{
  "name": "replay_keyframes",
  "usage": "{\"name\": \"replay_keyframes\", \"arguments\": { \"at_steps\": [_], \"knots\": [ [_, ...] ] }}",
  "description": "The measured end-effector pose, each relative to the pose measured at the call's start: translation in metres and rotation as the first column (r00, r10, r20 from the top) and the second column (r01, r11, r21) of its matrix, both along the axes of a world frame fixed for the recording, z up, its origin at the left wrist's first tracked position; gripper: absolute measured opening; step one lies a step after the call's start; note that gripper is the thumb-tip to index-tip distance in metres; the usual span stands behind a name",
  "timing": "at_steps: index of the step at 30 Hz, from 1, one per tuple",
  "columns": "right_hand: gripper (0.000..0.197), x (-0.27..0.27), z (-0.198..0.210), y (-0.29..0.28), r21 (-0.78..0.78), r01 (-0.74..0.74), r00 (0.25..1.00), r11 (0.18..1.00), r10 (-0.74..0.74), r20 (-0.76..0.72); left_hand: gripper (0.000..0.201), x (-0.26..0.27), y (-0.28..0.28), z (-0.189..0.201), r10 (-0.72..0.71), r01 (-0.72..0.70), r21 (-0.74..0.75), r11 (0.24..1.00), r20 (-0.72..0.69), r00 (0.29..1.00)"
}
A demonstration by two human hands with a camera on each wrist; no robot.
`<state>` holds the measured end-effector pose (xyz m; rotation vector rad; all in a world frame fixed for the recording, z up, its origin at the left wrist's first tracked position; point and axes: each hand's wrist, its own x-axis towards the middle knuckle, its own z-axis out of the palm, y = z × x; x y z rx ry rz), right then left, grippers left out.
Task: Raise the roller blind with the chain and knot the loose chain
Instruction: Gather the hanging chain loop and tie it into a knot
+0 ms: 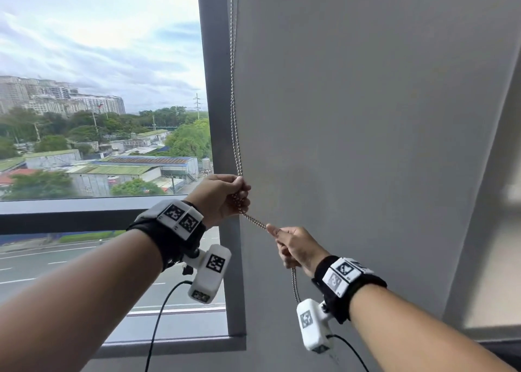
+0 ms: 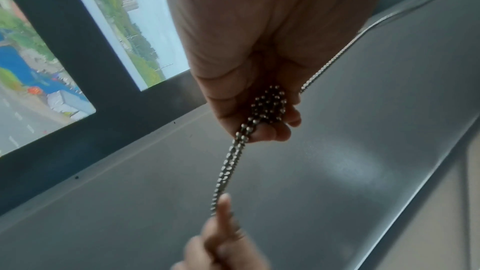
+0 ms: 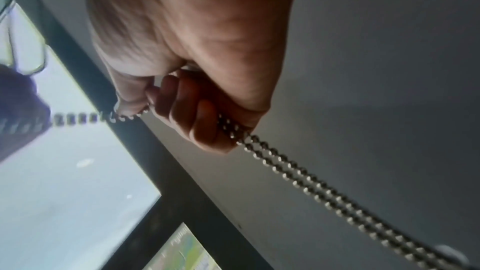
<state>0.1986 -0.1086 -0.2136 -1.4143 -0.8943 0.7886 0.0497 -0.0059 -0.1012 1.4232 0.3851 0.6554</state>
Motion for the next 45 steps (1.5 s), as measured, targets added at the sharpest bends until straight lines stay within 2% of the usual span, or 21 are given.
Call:
{"name": "replay_keyframes", "arguments": {
  "at_steps": [3, 8, 13, 16, 19, 22, 27, 35, 38, 42, 45],
  "knots": [
    [0.048, 0.007, 0.034, 0.001, 0.039, 0.040, 0.995, 0.998, -0.036, -0.094, 0.026, -0.004, -0.005, 0.001, -0.055, 0.064, 0.089, 0.994, -0.103, 0.993],
    [0.038, 0.002, 0.098, 0.006, 0.069, 0.026, 0.989, 0.997, -0.016, -0.150, 0.023, 0.000, -0.017, 0.007, -0.107, 0.143, 0.175, 0.974, -0.203, 0.973],
    [0.027, -0.016, 0.148, 0.007, 0.081, -0.061, 0.970, 0.995, 0.078, -0.231, 0.019, 0.009, -0.018, 0.012, 0.015, 0.028, 0.216, 0.976, -0.194, 0.981],
    [0.029, -0.026, 0.163, 0.005, 0.062, -0.121, 0.962, 0.991, 0.133, -0.239, 0.024, 0.012, -0.015, 0.012, 0.035, -0.009, 0.156, 0.988, -0.166, 0.985],
    [0.025, -0.037, 0.168, 0.002, 0.024, -0.115, 0.985, 0.993, 0.118, -0.126, 0.016, 0.011, -0.017, 0.013, -0.001, 0.010, 0.074, 0.997, -0.113, 0.994],
    [0.023, -0.041, 0.169, -0.002, 0.022, -0.123, 0.991, 0.992, 0.124, -0.043, 0.020, 0.012, -0.022, 0.017, 0.006, -0.001, 0.070, 0.998, -0.081, 0.997],
    [0.023, -0.037, 0.170, -0.010, 0.001, -0.220, 0.975, 0.976, 0.220, 0.012, 0.022, 0.007, -0.024, 0.022, -0.034, 0.037, 0.051, 0.998, -0.057, 0.998],
    [0.030, -0.034, 0.166, -0.019, -0.072, -0.400, 0.916, 0.914, 0.402, 0.013, 0.022, 0.002, -0.024, 0.018, -0.040, 0.041, 0.041, 0.998, -0.027, 0.999],
    [0.021, -0.034, 0.163, -0.017, -0.126, -0.358, 0.925, 0.925, 0.369, 0.085, 0.019, 0.003, -0.028, 0.018, -0.031, 0.034, 0.066, 0.997, -0.042, 0.999],
    [0.011, -0.036, 0.160, -0.011, -0.172, -0.227, 0.948, 0.959, 0.258, 0.186, 0.036, 0.007, -0.024, 0.019, 0.047, -0.039, 0.080, 0.996, -0.094, 0.995],
    [0.008, -0.037, 0.161, -0.007, -0.146, -0.110, 0.954, 0.983, 0.146, 0.264, 0.018, 0.007, -0.021, 0.022, 0.183, -0.160, 0.170, 0.972, -0.128, 0.975]
  ]
}}
